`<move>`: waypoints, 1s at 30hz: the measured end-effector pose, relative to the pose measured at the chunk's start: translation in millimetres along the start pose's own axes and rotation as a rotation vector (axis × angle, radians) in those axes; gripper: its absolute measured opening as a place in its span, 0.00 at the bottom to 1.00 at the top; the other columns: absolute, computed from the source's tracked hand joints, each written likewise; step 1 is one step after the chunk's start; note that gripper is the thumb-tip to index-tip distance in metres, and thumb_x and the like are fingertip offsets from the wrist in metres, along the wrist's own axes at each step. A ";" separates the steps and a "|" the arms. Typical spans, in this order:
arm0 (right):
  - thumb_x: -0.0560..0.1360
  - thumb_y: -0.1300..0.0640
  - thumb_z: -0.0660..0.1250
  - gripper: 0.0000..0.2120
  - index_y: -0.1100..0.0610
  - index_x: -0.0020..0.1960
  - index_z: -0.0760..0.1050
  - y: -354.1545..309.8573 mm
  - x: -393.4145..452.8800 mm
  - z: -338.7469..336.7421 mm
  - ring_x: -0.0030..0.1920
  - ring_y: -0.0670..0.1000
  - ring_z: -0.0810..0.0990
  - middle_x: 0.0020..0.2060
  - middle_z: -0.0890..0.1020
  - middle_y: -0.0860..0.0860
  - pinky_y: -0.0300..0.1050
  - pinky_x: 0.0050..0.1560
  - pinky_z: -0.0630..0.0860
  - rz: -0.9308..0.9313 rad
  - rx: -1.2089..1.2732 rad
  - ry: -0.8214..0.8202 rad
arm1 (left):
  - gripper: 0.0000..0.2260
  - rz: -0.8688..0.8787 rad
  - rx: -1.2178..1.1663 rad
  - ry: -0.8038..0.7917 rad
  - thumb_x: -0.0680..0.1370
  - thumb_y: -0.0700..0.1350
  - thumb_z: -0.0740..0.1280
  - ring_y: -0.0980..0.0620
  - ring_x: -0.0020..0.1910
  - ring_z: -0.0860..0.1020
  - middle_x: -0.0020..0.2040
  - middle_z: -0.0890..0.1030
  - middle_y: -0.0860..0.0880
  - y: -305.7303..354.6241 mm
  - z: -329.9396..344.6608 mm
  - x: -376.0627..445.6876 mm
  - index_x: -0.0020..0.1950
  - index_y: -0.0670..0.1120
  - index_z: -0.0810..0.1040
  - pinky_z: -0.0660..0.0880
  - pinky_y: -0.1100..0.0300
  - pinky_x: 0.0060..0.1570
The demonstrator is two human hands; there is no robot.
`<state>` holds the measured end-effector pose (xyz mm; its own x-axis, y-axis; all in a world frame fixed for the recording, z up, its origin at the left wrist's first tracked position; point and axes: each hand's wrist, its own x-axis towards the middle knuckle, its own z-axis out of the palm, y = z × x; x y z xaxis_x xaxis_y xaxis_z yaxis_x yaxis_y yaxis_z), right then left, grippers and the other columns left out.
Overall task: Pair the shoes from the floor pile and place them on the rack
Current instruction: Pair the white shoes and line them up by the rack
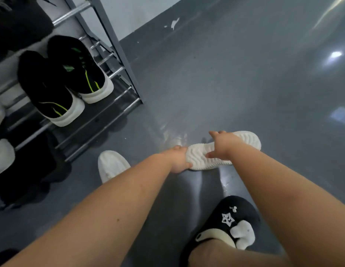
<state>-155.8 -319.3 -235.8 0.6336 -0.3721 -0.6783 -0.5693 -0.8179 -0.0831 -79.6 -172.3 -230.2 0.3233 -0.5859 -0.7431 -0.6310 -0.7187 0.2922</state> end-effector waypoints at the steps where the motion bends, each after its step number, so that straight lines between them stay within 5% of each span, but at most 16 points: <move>1: 0.71 0.39 0.68 0.40 0.53 0.75 0.57 0.6 5.5 3.4 0.70 0.59 0.67 0.71 0.66 0.56 0.53 0.69 0.66 -0.006 -0.011 -0.005 | 0.30 -0.009 -0.039 -0.025 0.78 0.53 0.62 0.45 0.73 0.63 0.75 0.61 0.43 -1.4 5.9 6.3 0.77 0.47 0.55 0.61 0.57 0.70; 7: 0.74 0.34 0.59 0.35 0.50 0.75 0.59 7.9 27.9 18.1 0.73 0.57 0.61 0.73 0.65 0.54 0.54 0.70 0.59 -0.011 -0.071 -0.036 | 0.36 -0.157 -0.448 0.007 0.79 0.49 0.63 0.46 0.75 0.60 0.77 0.58 0.45 -2.2 29.4 31.0 0.78 0.44 0.43 0.57 0.59 0.71; 11: 0.74 0.30 0.53 0.35 0.48 0.74 0.60 8.7 35.4 24.3 0.74 0.56 0.59 0.73 0.65 0.53 0.56 0.72 0.53 -0.011 -0.130 -0.067 | 0.22 -0.278 -0.843 0.119 0.79 0.45 0.64 0.47 0.66 0.72 0.68 0.73 0.46 1.1 40.7 44.0 0.72 0.42 0.65 0.68 0.57 0.65; 17: 0.73 0.28 0.49 0.38 0.48 0.75 0.59 0.9 30.6 20.4 0.75 0.57 0.56 0.74 0.61 0.56 0.58 0.73 0.53 0.021 -0.117 -0.108 | 0.14 -0.354 -1.248 0.096 0.82 0.44 0.57 0.46 0.61 0.75 0.66 0.75 0.43 8.5 43.2 43.0 0.67 0.42 0.70 0.74 0.53 0.55; 21: 0.73 0.28 0.48 0.39 0.52 0.76 0.58 -16.4 23.6 4.9 0.75 0.57 0.57 0.75 0.61 0.55 0.58 0.74 0.51 0.020 -0.093 -0.119 | 0.14 -0.303 -1.309 0.167 0.83 0.41 0.55 0.50 0.53 0.74 0.65 0.75 0.40 2.9 30.1 21.7 0.67 0.39 0.69 0.74 0.61 0.43; 30: 0.72 0.27 0.51 0.39 0.56 0.70 0.65 -122.5 -18.6 -10.2 0.68 0.60 0.69 0.69 0.71 0.57 0.55 0.68 0.63 -0.202 0.102 -0.036 | 0.14 -0.237 -1.203 0.405 0.82 0.40 0.57 0.48 0.48 0.77 0.55 0.79 0.42 -89.3 4.2 -82.0 0.65 0.38 0.72 0.75 0.57 0.44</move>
<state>-92.5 -216.7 -205.5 0.7217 -0.1879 -0.6662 -0.4844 -0.8246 -0.2922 -52.7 -58.5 -197.8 0.6624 -0.3175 -0.6785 0.4303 -0.5801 0.6916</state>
